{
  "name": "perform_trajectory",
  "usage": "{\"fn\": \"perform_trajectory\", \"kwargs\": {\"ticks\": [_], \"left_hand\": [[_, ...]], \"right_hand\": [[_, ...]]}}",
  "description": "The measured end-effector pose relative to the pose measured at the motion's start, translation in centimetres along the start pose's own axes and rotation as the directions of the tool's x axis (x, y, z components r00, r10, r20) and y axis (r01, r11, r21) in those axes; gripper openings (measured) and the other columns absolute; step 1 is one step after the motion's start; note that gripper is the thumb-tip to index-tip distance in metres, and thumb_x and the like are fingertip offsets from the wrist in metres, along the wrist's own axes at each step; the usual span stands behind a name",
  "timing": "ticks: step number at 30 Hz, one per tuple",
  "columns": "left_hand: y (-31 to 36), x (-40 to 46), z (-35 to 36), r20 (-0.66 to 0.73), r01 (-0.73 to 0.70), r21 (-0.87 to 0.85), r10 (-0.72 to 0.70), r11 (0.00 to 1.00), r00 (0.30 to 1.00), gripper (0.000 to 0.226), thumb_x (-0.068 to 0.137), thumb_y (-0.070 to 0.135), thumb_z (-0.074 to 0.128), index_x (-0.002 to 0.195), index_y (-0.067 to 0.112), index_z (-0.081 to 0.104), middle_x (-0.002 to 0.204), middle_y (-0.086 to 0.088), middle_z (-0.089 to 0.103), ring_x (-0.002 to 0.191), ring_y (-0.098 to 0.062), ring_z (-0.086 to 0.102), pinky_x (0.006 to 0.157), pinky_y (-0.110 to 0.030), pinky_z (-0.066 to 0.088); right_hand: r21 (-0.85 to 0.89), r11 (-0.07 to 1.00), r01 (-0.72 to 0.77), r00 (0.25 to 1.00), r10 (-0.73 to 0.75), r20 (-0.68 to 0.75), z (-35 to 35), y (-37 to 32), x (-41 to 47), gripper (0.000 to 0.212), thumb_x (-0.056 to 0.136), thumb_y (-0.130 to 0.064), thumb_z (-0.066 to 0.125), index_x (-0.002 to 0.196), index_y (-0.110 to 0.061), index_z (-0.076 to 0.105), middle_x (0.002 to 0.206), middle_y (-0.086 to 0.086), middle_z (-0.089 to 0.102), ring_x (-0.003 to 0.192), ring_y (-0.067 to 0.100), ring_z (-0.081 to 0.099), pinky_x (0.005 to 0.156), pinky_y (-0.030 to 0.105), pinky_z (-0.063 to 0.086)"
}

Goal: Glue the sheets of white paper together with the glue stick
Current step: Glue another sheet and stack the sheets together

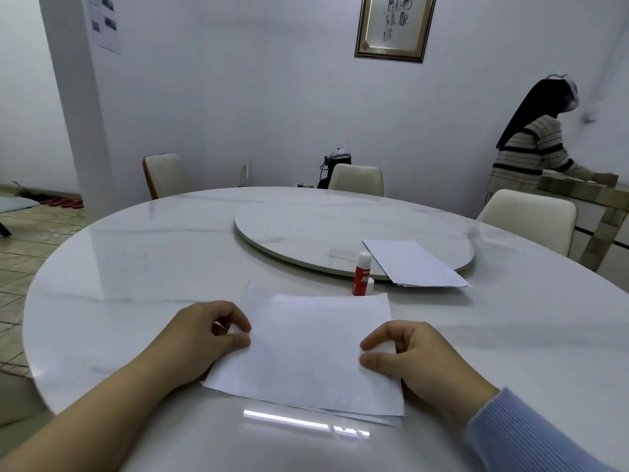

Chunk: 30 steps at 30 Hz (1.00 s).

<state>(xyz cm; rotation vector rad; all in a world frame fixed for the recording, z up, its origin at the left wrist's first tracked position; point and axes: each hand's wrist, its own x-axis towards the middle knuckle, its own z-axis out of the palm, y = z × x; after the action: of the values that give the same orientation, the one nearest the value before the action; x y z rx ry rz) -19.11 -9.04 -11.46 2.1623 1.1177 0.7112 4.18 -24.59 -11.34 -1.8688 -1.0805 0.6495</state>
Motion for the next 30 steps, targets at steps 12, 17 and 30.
{"fn": "perform_trajectory", "kwargs": {"ticks": [12, 17, 30], "left_hand": [[-1.0, 0.1, -0.1, 0.033, -0.078, 0.059, 0.076, 0.995, 0.997, 0.022, 0.084, 0.017, 0.064, 0.080, 0.038, 0.067, 0.084, 0.003, 0.061, 0.078, -0.007, 0.058, 0.067, -0.013, 0.043], [-1.2, 0.0, -0.2, 0.048, -0.096, 0.070, 0.093, 0.993, 0.995, 0.020, 0.084, 0.017, 0.065, 0.081, 0.036, 0.068, 0.081, 0.002, 0.060, 0.072, -0.006, 0.055, 0.063, -0.009, 0.038], [-1.4, 0.1, 0.1, 0.014, -0.093, 0.083, 0.092, 0.992, 0.996, 0.016, 0.082, 0.020, 0.067, 0.082, 0.035, 0.069, 0.079, 0.003, 0.064, 0.071, -0.011, 0.058, 0.059, -0.005, 0.040]], "right_hand": [[-0.078, 0.993, 0.094, 0.995, -0.096, -0.030, 0.2, 0.8, 0.2, 0.015, 0.065, -0.035, 0.081, 0.079, -0.036, 0.074, 0.092, 0.016, 0.073, 0.087, 0.035, 0.068, 0.081, 0.049, 0.057], [-0.108, 0.988, 0.113, 0.993, -0.117, -0.026, 0.2, 1.0, 0.2, 0.014, 0.067, -0.036, 0.081, 0.078, -0.039, 0.073, 0.093, 0.019, 0.071, 0.087, 0.037, 0.067, 0.081, 0.050, 0.056], [-0.150, 0.977, 0.150, 0.987, -0.158, -0.042, 0.2, 1.2, 0.5, 0.013, 0.067, -0.036, 0.079, 0.078, -0.039, 0.072, 0.074, 0.017, 0.066, 0.069, 0.033, 0.062, 0.068, 0.038, 0.055]]}}
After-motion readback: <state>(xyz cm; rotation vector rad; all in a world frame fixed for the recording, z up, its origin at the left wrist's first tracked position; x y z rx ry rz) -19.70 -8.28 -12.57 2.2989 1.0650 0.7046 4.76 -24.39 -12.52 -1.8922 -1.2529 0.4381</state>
